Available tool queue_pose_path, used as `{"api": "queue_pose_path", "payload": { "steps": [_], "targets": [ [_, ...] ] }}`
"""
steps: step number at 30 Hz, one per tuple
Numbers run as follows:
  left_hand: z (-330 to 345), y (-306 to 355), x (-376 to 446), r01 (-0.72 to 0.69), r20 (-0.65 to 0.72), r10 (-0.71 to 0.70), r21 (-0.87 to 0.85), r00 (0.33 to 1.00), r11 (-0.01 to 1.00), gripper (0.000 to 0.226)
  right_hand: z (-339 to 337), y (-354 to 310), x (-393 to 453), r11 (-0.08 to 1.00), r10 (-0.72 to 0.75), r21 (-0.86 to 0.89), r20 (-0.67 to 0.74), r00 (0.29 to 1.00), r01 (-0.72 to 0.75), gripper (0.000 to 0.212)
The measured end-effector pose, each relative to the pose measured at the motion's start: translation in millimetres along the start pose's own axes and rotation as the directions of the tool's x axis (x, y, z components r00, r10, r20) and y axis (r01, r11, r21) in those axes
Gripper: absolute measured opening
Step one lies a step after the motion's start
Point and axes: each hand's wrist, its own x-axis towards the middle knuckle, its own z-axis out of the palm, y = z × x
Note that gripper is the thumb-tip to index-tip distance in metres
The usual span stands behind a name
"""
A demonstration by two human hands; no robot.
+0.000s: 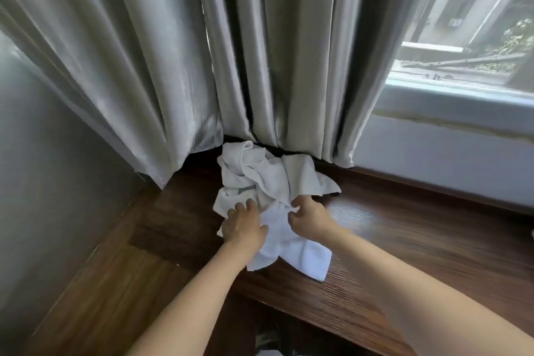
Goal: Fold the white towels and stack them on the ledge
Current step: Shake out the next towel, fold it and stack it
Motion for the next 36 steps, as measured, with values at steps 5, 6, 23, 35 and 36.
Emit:
{"api": "queue_pose_path", "payload": {
  "steps": [5, 6, 23, 35, 36],
  "targets": [
    [28, -35, 10, -0.080, 0.035, 0.084, -0.115, 0.996, 0.990, 0.027, 42, -1, 33, 0.935, 0.273, 0.300, -0.278, 0.921, -0.186, 0.058],
    [32, -40, 11, -0.095, 0.019, 0.099, -0.138, 0.995, 0.986, 0.028, 41, -2, 42, 0.876, 0.373, 0.428, -0.313, 0.873, -0.221, 0.063],
    [-24, -48, 51, 0.059, 0.124, 0.023, -0.614, 0.992, 0.787, 0.053, -51, -87, 40, 0.640, 0.049, 0.689, -0.477, 0.878, 0.339, 0.035],
    [-60, -12, 62, -0.292, -0.321, -0.017, -0.882, 0.947, 0.371, 0.091, -122, -143, -35, 0.527, -0.110, 0.598, -0.657, 0.745, 0.605, 0.035],
    [-70, -10, 61, -0.377, -0.412, -0.012, -0.844, 0.911, 0.381, 0.105, -125, -145, -40, 0.562, -0.138, 0.555, -0.668, 0.731, 0.613, 0.042]
  ]
}}
